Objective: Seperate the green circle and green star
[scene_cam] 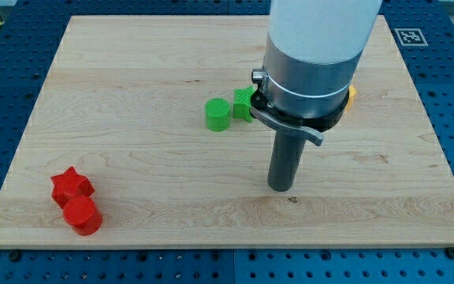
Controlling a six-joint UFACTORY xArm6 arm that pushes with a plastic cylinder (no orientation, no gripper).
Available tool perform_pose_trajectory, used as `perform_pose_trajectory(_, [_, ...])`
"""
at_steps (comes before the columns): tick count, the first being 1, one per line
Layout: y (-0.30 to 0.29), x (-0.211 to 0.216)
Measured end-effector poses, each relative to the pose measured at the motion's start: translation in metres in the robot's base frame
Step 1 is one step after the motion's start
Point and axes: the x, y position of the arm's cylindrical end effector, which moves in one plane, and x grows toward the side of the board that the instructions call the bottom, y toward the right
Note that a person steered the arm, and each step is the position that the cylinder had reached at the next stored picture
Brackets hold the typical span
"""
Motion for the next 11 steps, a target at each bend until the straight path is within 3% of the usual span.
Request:
perform_pose_trajectory(1, [0.0,-0.001])
perform_pose_trajectory(7, [0.0,-0.096])
perform_pose_trajectory(10, [-0.091,-0.125])
perform_pose_trajectory(11, [-0.077,-0.115])
